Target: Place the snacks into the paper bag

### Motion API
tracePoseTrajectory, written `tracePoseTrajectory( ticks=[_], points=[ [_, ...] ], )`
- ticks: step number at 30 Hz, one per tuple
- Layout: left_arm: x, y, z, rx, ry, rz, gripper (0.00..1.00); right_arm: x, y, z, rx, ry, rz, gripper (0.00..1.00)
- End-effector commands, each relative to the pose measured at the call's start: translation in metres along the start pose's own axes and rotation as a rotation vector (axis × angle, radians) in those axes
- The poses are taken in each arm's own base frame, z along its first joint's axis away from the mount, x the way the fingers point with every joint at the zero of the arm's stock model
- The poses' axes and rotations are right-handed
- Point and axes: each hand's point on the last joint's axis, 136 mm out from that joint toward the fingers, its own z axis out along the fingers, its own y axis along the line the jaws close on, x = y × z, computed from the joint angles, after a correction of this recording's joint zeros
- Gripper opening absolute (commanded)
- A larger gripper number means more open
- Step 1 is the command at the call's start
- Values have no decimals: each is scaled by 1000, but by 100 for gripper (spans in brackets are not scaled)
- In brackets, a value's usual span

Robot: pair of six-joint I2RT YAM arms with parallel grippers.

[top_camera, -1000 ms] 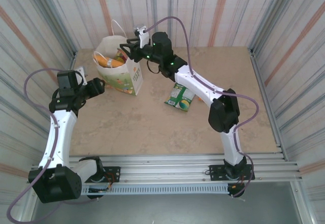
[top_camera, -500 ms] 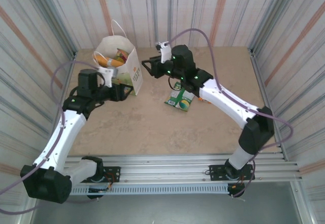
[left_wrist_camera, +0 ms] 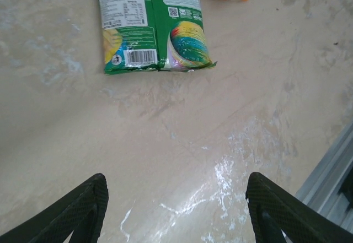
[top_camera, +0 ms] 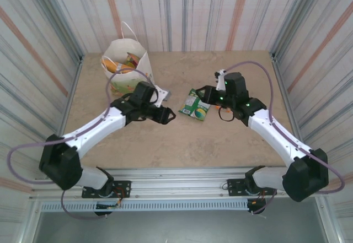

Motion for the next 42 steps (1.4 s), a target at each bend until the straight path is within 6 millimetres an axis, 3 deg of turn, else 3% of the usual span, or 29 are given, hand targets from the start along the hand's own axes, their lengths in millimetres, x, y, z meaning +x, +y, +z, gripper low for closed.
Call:
tracePoseTrajectory(
  ticks=[1,9,21,25,33,42],
  points=[
    [-27,-7,14,-20,-24,-1,68,16,-22,-7,7,67,147,54],
    [-56,2,68,-87,23,-70,59,37,-78,8,72,123,325,61],
    [-67,28,131,-164,105,-74,57,46,-121,53,73,182,455,60],
    [-62,40,148,-185,135,-93,56,51,-129,66,69,204,475,60],
    [-54,62,161,-217,154,-147,52,56,-140,86,67,238,496,58],
    [-45,64,177,-169,178,-182,45,54,-145,107,29,244,502,56]
  ],
)
